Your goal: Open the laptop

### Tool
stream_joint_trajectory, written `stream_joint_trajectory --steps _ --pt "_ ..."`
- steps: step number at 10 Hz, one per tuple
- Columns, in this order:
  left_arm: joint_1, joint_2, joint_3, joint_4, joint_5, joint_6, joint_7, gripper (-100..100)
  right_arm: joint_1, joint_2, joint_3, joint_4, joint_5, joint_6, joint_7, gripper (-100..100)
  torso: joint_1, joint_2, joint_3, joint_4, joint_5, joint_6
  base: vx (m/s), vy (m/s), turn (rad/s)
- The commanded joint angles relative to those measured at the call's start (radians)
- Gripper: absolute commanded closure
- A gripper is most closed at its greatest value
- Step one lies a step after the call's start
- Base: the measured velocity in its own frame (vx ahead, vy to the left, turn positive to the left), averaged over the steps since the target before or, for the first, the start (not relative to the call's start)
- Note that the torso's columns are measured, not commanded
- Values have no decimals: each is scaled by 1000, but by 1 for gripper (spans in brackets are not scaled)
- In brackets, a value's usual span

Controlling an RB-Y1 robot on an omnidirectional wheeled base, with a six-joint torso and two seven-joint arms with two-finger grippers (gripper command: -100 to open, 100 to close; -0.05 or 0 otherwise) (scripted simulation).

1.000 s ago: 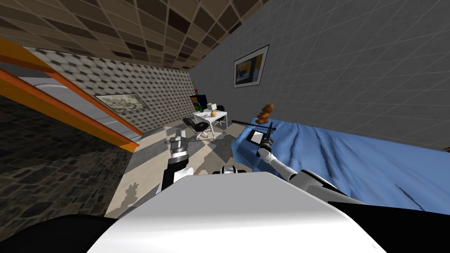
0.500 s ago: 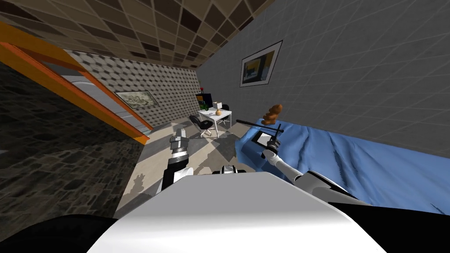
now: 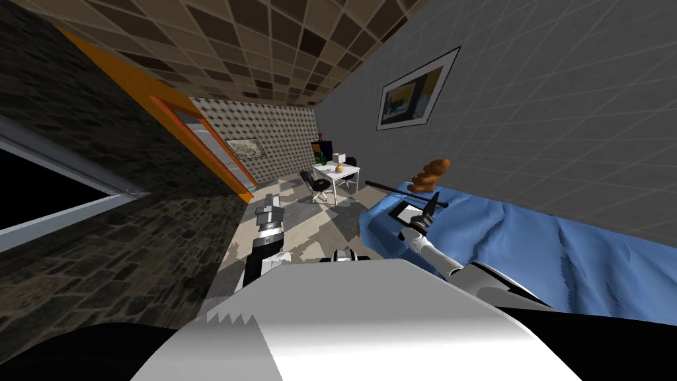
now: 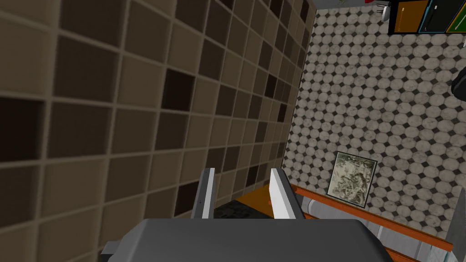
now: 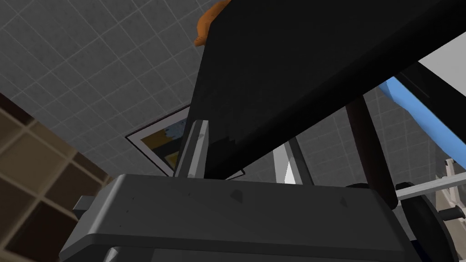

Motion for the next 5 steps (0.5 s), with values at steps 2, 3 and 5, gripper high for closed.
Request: stream_joint_trajectory --steps 2,3,5 --pt "0 0 0 0 0 0 0 0 18 -17 -77 80 -77 59 75 100 -3 4 2 1 -1 -2 -115 -87 409" --pt "0 0 0 0 0 0 0 0 18 -17 -77 80 -77 59 80 100 -5 4 2 1 -1 1 -116 -85 498" --pt "0 0 0 0 0 0 0 0 29 -27 -116 115 -116 87 122 100 -2 5 2 1 0 1 -136 -85 494"
